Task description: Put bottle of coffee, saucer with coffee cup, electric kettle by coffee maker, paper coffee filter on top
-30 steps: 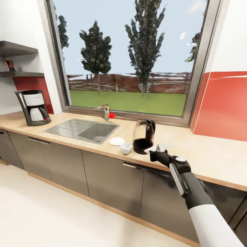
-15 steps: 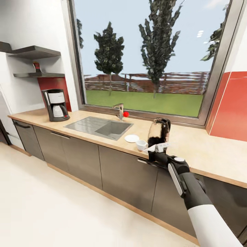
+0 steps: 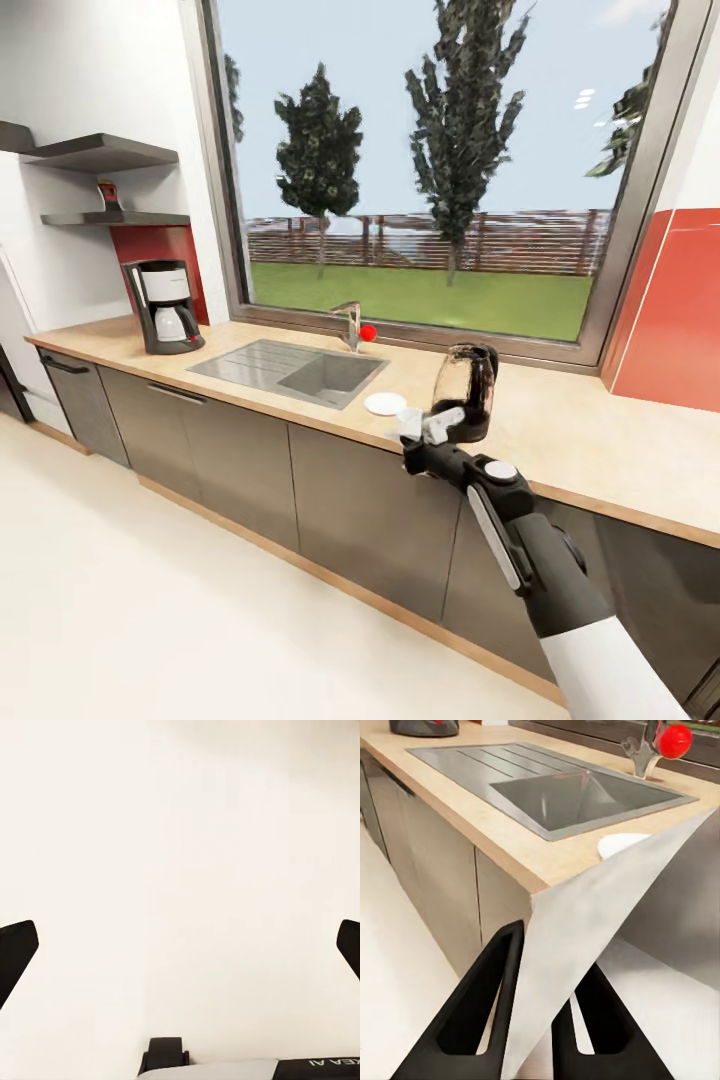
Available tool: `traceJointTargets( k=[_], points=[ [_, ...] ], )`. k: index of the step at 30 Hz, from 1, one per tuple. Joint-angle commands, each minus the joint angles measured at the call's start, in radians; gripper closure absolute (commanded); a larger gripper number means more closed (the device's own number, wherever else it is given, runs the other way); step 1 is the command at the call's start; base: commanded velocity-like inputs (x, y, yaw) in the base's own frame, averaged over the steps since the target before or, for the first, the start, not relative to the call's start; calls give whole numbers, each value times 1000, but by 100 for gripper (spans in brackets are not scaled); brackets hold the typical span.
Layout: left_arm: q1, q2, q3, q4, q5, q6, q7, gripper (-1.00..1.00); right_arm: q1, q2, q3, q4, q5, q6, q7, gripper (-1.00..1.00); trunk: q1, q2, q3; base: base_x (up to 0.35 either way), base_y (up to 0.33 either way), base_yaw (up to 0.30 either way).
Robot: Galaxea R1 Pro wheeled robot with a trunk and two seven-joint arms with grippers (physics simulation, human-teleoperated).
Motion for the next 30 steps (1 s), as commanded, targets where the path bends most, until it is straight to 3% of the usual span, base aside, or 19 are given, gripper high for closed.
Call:
traceJointTargets(
  k=[1,7,23,30],
  points=[
    [0,0,3,-1,-6,-2,-1,-100,4,0,19,-12,-3,6,0,100,0,-1,-1,0,0,14],
    [0,0,3,-1,-6,-2,0,-100,13,26,56,-26,-4,7,0,100,0,-1,-1,0,0,181],
    [0,1,6,-1,-6,-2,1,-100,14,31,68,-27,-4,8,0,100,0,-1,-1,154,162,263],
    [0,2,6,-1,-6,-2,0,-100,14,31,69,-28,-4,8,0,100,0,-1,-1,176,266,75]
  ],
)
